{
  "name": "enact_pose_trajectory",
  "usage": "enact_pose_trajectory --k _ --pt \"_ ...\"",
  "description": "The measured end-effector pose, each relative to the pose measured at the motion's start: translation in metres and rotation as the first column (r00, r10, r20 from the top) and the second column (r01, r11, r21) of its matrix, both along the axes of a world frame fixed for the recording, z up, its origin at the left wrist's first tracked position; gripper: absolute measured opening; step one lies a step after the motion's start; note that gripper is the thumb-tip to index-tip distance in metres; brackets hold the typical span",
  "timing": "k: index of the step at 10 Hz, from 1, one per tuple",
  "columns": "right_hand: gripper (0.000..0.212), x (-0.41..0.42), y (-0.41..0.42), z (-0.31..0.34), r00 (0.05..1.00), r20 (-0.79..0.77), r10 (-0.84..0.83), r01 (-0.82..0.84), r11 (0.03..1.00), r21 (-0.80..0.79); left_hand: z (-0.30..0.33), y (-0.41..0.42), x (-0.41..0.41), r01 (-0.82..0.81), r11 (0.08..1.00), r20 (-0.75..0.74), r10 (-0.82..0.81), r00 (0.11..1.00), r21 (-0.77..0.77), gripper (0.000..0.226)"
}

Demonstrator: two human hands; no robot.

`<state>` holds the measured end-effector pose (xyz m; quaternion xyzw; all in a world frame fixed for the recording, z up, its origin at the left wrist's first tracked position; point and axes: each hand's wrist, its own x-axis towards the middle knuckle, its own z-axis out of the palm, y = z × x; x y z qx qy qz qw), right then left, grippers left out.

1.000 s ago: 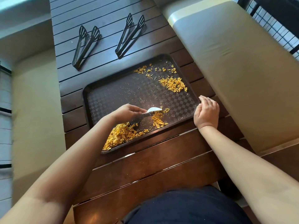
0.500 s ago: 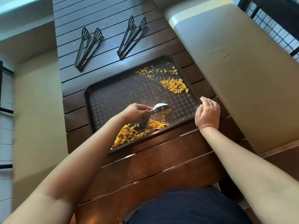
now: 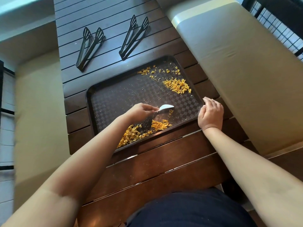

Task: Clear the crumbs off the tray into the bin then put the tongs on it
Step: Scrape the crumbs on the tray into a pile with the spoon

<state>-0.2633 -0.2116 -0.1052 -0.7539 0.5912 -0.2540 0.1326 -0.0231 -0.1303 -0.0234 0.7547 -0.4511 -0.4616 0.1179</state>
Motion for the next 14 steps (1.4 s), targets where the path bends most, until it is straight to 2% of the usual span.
enact_pose_trajectory --k 2,4,5,6,7,8,9,10,11,12,14 --pt "0.05 0.0 0.0 0.0 1.0 0.007 -0.004 0.005 1.0 -0.017 0.015 0.012 0.01 0.222 0.964 0.065 -0.234 0.97 0.146 0.025" --pt "0.049 0.0 -0.001 -0.001 1.0 -0.002 -0.001 0.001 1.0 -0.014 0.026 0.009 -0.002 0.222 0.972 0.118 -0.23 0.966 0.078 0.024" --pt "0.05 0.0 -0.001 -0.001 1.0 -0.005 -0.003 0.003 1.0 -0.014 0.032 0.008 -0.014 0.348 0.932 0.295 -0.362 0.884 0.1 0.024" --pt "0.05 -0.001 -0.001 -0.001 1.0 0.003 -0.004 0.004 1.0 -0.018 0.04 0.015 -0.007 0.39 0.907 0.419 -0.42 0.805 0.161 0.024" --pt "0.05 -0.001 -0.001 -0.001 1.0 0.0 -0.004 0.004 1.0 -0.02 0.044 0.022 0.005 0.411 0.883 0.485 -0.469 0.738 0.229 0.025" --pt "0.05 0.0 -0.001 -0.001 1.0 0.001 -0.002 0.002 1.0 -0.015 0.049 0.028 0.016 0.4 0.867 0.492 -0.498 0.714 0.297 0.025" --pt "0.05 0.001 0.0 -0.001 1.0 -0.002 -0.004 0.003 1.0 -0.016 0.053 0.034 0.026 0.316 0.915 0.35 -0.391 0.851 0.253 0.023" --pt "0.05 0.0 0.0 -0.001 1.0 -0.003 -0.004 0.004 1.0 -0.011 0.035 0.033 0.03 -0.021 1.0 0.145 0.021 0.989 0.003 0.023" --pt "0.05 0.0 0.001 0.0 1.0 -0.002 -0.003 0.003 1.0 -0.014 0.02 0.032 0.029 -0.202 0.976 0.12 0.212 0.97 -0.085 0.026" --pt "0.05 0.0 0.0 0.0 1.0 0.001 -0.004 0.004 1.0 -0.019 0.007 0.035 0.022 -0.237 0.97 0.091 0.241 0.966 -0.057 0.028" --pt "0.049 0.001 0.0 0.0 1.0 0.004 -0.003 0.003 1.0 -0.022 0.006 0.043 0.022 -0.073 0.996 0.064 0.07 0.995 0.05 0.024"
